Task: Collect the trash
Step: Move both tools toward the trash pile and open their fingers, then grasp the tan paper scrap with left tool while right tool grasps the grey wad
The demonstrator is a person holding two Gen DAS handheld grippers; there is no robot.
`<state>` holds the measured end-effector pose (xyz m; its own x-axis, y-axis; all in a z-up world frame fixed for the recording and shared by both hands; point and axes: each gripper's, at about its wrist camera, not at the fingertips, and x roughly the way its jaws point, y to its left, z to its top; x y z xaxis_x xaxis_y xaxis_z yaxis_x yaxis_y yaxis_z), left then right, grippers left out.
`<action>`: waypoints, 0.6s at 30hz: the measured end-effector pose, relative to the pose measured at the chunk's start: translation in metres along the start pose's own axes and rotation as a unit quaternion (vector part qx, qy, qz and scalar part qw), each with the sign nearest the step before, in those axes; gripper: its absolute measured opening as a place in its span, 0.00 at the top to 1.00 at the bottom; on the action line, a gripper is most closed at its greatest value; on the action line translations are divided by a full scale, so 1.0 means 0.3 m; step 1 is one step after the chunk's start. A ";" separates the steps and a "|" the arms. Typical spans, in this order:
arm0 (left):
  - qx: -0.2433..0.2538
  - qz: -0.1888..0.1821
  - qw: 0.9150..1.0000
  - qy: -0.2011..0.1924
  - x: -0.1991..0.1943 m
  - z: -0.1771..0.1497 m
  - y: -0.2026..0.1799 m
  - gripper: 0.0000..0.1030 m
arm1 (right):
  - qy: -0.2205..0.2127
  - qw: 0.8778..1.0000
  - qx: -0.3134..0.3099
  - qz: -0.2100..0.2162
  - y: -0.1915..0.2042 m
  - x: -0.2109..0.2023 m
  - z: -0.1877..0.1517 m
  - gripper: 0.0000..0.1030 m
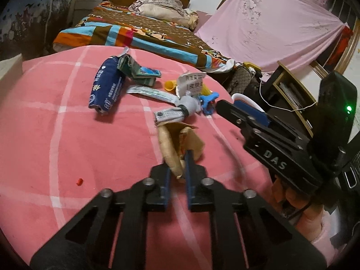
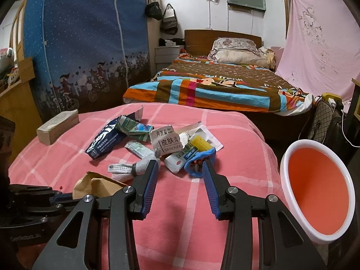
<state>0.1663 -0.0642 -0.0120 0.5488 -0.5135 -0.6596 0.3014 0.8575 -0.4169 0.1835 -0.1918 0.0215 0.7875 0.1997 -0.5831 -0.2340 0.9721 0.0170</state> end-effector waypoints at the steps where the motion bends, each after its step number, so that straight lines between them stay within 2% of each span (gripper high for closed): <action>1: 0.003 0.002 1.000 -0.002 -0.006 -0.004 -0.001 1.00 | 0.000 1.000 -0.002 0.000 0.003 0.000 0.000 0.63; 6: 0.002 0.004 1.000 -0.024 -0.057 -0.021 0.019 1.00 | 0.003 1.000 -0.011 0.004 0.021 0.001 -0.003 0.63; 14: -0.002 0.065 0.996 -0.068 -0.119 -0.002 0.072 1.00 | 0.019 0.999 -0.027 0.033 0.068 0.030 0.012 0.61; 18: -0.016 0.077 0.995 -0.068 -0.119 0.012 0.107 1.00 | 0.033 0.998 -0.020 0.053 0.085 0.065 0.029 0.60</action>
<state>0.1591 -0.0181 0.0004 0.6871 -0.3653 -0.6280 0.1823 0.9235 -0.3377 0.1980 -0.1620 0.0176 0.7179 0.2908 -0.6325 -0.3377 0.9400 0.0489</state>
